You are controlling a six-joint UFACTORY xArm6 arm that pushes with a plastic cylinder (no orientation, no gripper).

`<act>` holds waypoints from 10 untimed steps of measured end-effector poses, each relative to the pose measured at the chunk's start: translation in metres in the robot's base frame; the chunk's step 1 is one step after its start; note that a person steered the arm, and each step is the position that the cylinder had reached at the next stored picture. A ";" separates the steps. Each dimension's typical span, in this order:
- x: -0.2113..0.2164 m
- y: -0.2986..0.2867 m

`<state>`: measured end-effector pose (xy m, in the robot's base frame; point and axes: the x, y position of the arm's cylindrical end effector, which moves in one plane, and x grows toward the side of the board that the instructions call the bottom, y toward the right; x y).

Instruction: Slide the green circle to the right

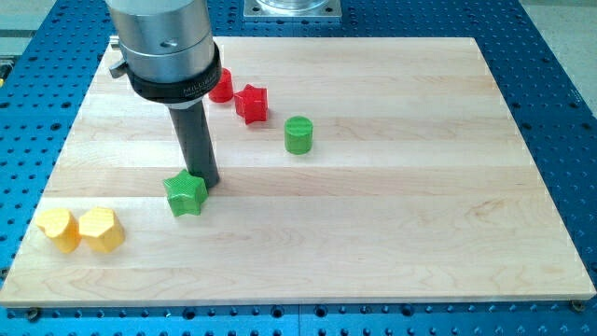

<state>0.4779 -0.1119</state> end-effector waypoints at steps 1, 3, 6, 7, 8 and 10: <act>0.015 0.012; 0.054 0.043; 0.110 0.022; 0.074 0.034; 0.067 0.045; 0.069 0.045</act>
<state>0.5467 -0.0669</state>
